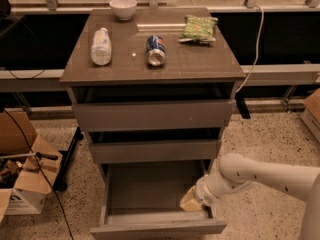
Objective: Close bottom drawer
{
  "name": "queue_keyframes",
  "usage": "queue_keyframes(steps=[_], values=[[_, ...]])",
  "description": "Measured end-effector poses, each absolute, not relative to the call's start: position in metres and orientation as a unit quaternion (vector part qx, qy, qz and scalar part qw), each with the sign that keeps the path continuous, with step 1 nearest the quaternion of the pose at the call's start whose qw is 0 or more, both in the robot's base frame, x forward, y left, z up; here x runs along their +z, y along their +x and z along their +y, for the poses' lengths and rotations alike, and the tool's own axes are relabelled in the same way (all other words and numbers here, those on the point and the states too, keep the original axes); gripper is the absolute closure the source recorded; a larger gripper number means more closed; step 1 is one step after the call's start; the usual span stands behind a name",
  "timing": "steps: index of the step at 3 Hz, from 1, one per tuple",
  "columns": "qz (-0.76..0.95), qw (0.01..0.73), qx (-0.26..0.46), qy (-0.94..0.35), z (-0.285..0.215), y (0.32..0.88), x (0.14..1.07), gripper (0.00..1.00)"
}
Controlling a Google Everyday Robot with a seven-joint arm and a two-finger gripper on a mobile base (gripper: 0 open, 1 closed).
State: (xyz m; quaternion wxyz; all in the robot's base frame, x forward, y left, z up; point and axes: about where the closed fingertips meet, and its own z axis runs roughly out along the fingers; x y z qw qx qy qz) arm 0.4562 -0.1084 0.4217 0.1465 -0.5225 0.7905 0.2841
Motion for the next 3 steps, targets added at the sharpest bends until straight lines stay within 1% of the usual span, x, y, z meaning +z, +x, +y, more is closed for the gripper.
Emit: queue_keyframes(steps=[1, 2, 3], values=[[0.804, 0.136, 0.257, -0.519, -0.116, 0.456, 0.39, 1.0], [0.82, 0.126, 0.25, -0.5, -0.144, 0.453, 0.351, 1.0], [0.84, 0.115, 0.26, -0.463, -0.174, 0.441, 0.311, 1.0]])
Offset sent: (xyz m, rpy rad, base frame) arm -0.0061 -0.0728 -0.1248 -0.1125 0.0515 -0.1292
